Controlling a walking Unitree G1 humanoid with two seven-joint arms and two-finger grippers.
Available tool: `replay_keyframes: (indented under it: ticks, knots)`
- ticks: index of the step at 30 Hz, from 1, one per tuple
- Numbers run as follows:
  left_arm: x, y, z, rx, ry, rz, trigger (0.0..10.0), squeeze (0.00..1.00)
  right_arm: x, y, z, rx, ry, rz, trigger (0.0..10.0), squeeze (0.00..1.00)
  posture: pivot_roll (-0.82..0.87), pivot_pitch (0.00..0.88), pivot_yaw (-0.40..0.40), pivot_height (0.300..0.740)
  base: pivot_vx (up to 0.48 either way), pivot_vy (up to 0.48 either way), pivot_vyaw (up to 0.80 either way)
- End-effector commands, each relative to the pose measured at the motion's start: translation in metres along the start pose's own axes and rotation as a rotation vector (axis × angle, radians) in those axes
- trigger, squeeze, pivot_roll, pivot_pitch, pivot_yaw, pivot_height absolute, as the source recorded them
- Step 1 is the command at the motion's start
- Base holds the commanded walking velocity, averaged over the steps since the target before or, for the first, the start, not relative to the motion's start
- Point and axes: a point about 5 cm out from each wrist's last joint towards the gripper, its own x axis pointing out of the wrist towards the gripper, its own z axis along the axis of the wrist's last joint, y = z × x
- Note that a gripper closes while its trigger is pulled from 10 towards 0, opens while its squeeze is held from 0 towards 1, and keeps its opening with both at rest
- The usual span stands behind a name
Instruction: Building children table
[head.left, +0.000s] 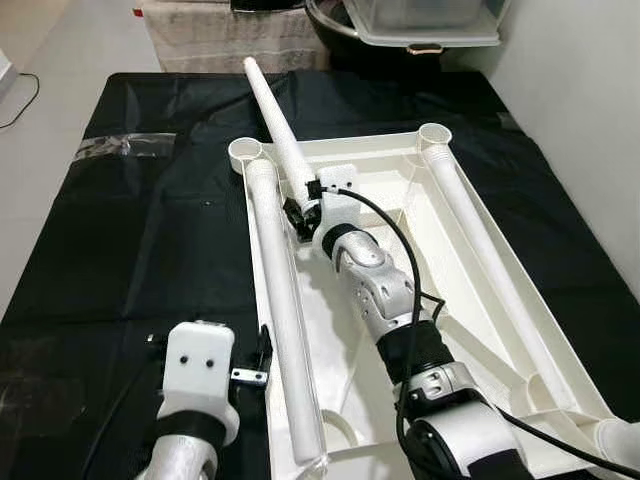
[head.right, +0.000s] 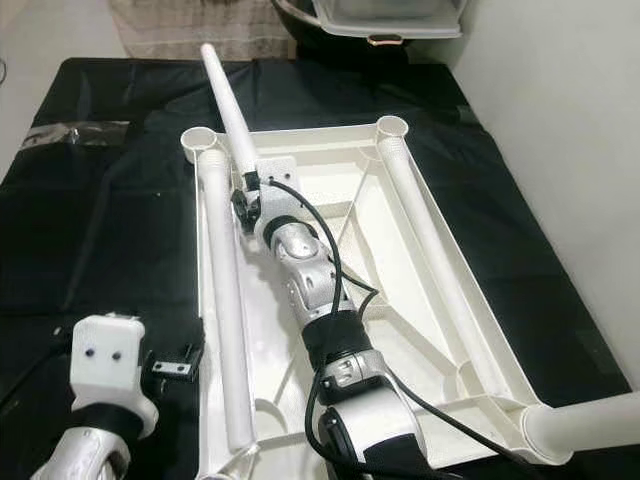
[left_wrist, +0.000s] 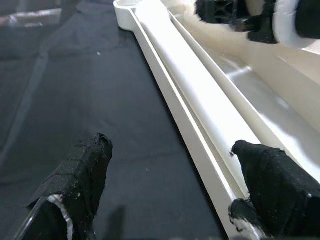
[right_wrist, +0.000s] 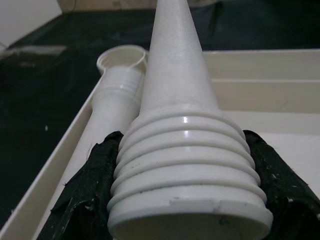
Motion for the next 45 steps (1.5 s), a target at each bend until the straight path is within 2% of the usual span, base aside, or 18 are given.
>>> replay_keyframes:
  ticks: [1,4,6,9,11,15,19,23,25,27,28,29,32,34,35,37,40,45]
  knots:
    - [0.004,0.001,-0.005,-0.006,0.012,0.001,10.0,0.00,-0.004,-0.005,0.003,0.032,-0.049,-0.011,0.0,0.00,0.04,0.112,-0.076,0.740,0.000,0.000,0.00]
    - [0.011,0.003,-0.005,-0.010,-0.006,0.000,10.0,0.00,-0.008,-0.014,0.006,0.042,-0.072,-0.025,0.0,0.00,0.03,0.088,-0.072,0.740,0.000,0.000,0.00]
    - [0.019,0.004,-0.004,-0.013,-0.030,-0.004,10.0,0.00,-0.013,-0.025,0.007,0.059,-0.090,-0.045,0.0,0.00,0.01,0.037,-0.066,0.740,0.000,0.000,0.00]
    - [0.023,0.005,-0.004,-0.014,-0.038,-0.005,10.0,0.00,-0.014,-0.030,0.007,0.064,-0.095,-0.051,0.0,0.00,0.01,0.030,-0.065,0.740,0.000,0.000,0.00]
    - [0.029,0.008,-0.002,-0.012,-0.067,-0.017,10.0,0.00,-0.019,-0.041,0.006,0.077,-0.107,-0.064,0.0,0.00,0.01,0.000,-0.064,0.740,0.000,0.000,0.00]
    - [0.032,0.009,-0.002,-0.008,-0.076,-0.022,10.0,0.00,-0.019,-0.044,0.005,0.080,-0.108,-0.067,0.0,0.00,0.02,0.000,-0.064,0.740,0.000,0.000,0.00]
    - [0.046,0.016,0.000,0.008,-0.117,-0.062,10.0,0.00,-0.024,-0.051,0.007,0.101,-0.153,-0.020,0.0,0.00,0.02,0.000,-0.061,0.740,0.000,0.000,0.00]
    - [0.056,0.019,0.003,-0.063,-0.138,-0.113,10.0,0.00,-0.032,-0.049,0.003,0.092,-0.166,0.089,0.0,0.00,0.02,0.000,-0.057,0.740,0.000,0.000,0.00]
    - [0.059,0.020,0.006,-0.167,-0.146,-0.141,10.0,0.00,-0.040,-0.059,-0.005,0.084,-0.158,0.110,0.0,0.00,0.01,0.000,-0.051,0.740,0.000,0.000,0.00]
    - [0.059,0.020,0.006,-0.167,-0.146,-0.141,10.0,0.00,-0.040,-0.059,-0.005,0.084,-0.158,0.110,0.0,0.00,0.01,0.000,-0.051,0.740,0.000,0.000,0.00]
    - [0.060,0.020,0.008,-0.260,-0.154,-0.165,10.0,0.00,-0.046,-0.067,-0.009,0.093,-0.149,0.132,0.0,0.00,0.00,0.000,-0.042,0.740,0.000,0.000,0.00]
    - [0.060,0.020,0.008,-0.260,-0.154,-0.165,10.0,0.00,-0.046,-0.067,-0.009,0.093,-0.149,0.132,0.0,0.00,0.00,0.000,-0.042,0.740,0.000,0.000,0.00]
    - [0.066,0.023,0.018,-0.544,-0.190,-0.241,10.0,0.00,-0.067,-0.085,-0.022,0.128,-0.129,0.228,0.0,0.00,-0.02,0.000,-0.024,0.740,0.000,0.000,0.00]
    - [0.071,0.026,0.019,-0.675,-0.202,-0.283,10.0,0.00,-0.080,-0.088,-0.026,0.157,-0.117,0.326,0.0,0.00,-0.04,0.000,-0.005,0.740,0.000,0.000,0.00]
    - [0.073,0.028,0.019,-0.714,-0.208,-0.293,10.0,0.00,-0.084,-0.088,-0.027,0.164,-0.111,0.362,0.0,0.00,-0.04,0.000,-0.005,0.740,0.000,0.000,0.00]
    - [0.074,0.029,0.019,-0.737,-0.212,-0.300,10.0,0.00,-0.087,-0.088,-0.028,0.167,-0.108,0.385,0.0,0.00,-0.04,0.000,-0.005,0.740,0.000,0.000,0.00]
    - [0.081,0.032,0.016,-0.888,-0.214,-0.320,10.0,0.00,-0.101,-0.087,-0.036,0.199,-0.080,0.499,0.0,0.00,-0.06,0.000,0.007,0.740,0.000,0.000,0.00]
    - [0.083,0.032,0.012,-0.970,-0.199,-0.325,10.0,0.00,-0.113,-0.087,-0.040,0.240,-0.059,0.595,0.0,0.00,-0.06,0.000,0.008,0.740,0.000,0.000,0.00]
